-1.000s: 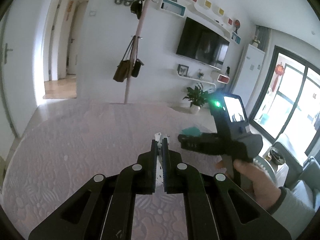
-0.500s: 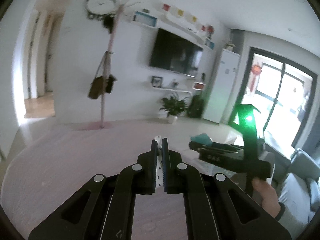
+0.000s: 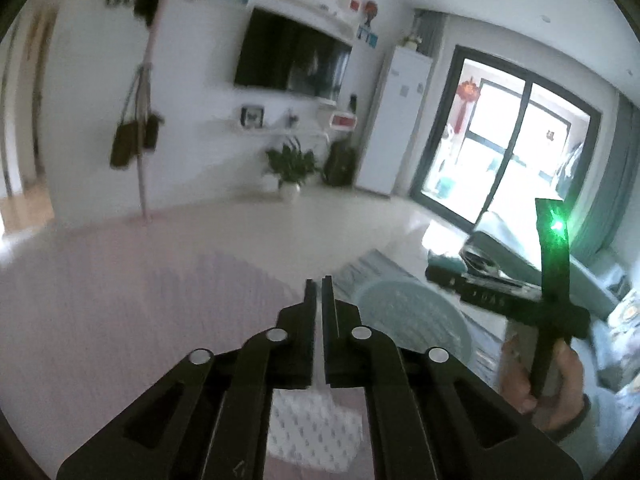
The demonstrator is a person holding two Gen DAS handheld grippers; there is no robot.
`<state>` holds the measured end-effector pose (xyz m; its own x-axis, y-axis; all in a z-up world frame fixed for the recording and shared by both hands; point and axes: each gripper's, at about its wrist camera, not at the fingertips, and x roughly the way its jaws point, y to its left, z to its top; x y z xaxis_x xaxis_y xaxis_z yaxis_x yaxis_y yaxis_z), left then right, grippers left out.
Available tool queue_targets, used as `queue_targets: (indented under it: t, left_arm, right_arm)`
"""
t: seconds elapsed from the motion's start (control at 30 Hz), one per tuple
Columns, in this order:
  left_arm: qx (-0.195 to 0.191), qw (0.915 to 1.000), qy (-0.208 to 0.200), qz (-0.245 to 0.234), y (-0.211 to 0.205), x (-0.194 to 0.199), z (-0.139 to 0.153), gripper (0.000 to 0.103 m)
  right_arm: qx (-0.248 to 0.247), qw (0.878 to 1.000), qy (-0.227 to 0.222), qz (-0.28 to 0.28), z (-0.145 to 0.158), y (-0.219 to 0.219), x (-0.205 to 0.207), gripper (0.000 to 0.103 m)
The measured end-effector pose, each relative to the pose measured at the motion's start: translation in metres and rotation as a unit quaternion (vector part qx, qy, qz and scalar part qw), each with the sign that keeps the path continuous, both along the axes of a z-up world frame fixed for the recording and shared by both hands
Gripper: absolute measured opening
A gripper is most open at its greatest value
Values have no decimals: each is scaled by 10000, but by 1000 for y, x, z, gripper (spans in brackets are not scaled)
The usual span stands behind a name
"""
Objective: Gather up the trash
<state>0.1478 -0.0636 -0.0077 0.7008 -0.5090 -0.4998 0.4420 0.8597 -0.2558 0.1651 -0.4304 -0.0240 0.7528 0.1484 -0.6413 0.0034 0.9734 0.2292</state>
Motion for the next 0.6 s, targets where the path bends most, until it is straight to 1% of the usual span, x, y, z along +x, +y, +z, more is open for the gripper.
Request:
queue_targets:
  t: [0.03, 0.07, 0.1, 0.13, 0.17, 0.23, 0.3, 0.37, 0.43, 0.5, 0.57, 0.6]
  left_arm:
    - [-16, 9999, 152, -47, 5, -2, -7, 18]
    - [47, 9997, 248, 15, 11, -7, -13, 36]
    - [143, 9993, 312, 132, 16, -14, -20, 59]
    - [163, 9990, 391, 163, 20, -19, -26, 70]
    - [152, 9985, 492, 173, 21, -24, -31, 78]
    - [35, 9974, 690, 206, 21, -32, -44, 79]
    - [-25, 9955, 908, 278, 17, -31, -56, 82]
    - [-62, 9934, 1117, 262, 7, -27, -69, 82]
    - [77, 9922, 1183, 380, -1, -20, -77, 82]
    - [351, 9876, 1435, 523, -9, -8, -88, 82]
    - [507, 9871, 1378, 633, -12, -5, -88, 82]
    - [584, 9865, 1379, 665, -15, -5, -87, 78]
  right_arm:
    - [91, 9999, 59, 11, -6, -4, -4, 48]
    - [160, 9998, 90, 26, -10, -5, -7, 48]
    - [195, 9998, 93, 38, -13, -5, -10, 48]
    - [231, 9997, 109, 50, -18, -5, -14, 48]
    - [254, 9996, 136, 45, -22, -4, -16, 48]
    - [345, 9992, 195, 41, -29, -5, -18, 48]
    - [436, 9987, 261, 47, -34, -3, -19, 48]
    - [459, 9986, 263, 56, -35, -2, -23, 48]
    - [448, 9986, 251, 81, -35, 0, -27, 48]
    - [445, 9987, 239, 100, -33, -1, -30, 48]
    - [447, 9987, 218, 114, -32, -1, -31, 48]
    - [451, 9987, 218, 123, -32, -1, -31, 48]
